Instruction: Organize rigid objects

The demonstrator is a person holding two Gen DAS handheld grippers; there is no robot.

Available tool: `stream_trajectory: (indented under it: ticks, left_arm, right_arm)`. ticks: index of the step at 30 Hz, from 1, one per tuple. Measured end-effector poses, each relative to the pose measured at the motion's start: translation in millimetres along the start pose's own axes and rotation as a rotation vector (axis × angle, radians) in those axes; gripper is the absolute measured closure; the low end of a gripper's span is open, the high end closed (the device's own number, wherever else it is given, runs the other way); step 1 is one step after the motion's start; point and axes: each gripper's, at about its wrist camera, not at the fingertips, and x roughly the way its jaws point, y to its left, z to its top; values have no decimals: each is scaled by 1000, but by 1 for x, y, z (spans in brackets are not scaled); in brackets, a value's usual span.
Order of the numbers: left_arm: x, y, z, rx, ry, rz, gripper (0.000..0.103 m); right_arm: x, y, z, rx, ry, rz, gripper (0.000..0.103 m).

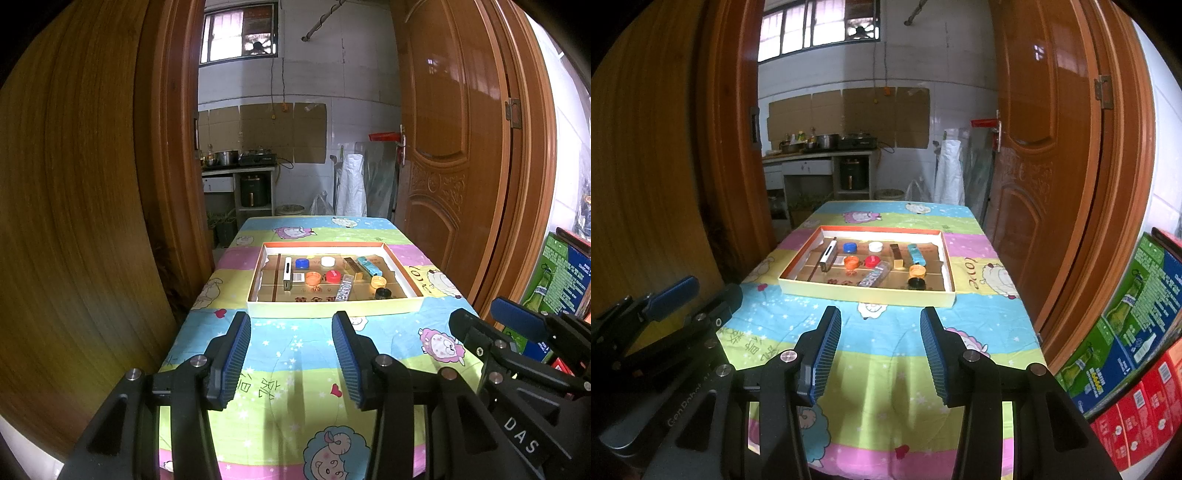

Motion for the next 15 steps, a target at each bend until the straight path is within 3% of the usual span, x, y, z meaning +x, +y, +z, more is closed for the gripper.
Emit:
stream_trajectory:
  ticks: [15]
  left_arm:
    - [-2, 1, -6, 3, 7, 12, 57]
  right_arm:
    - [0, 1, 0, 0, 0, -1, 57]
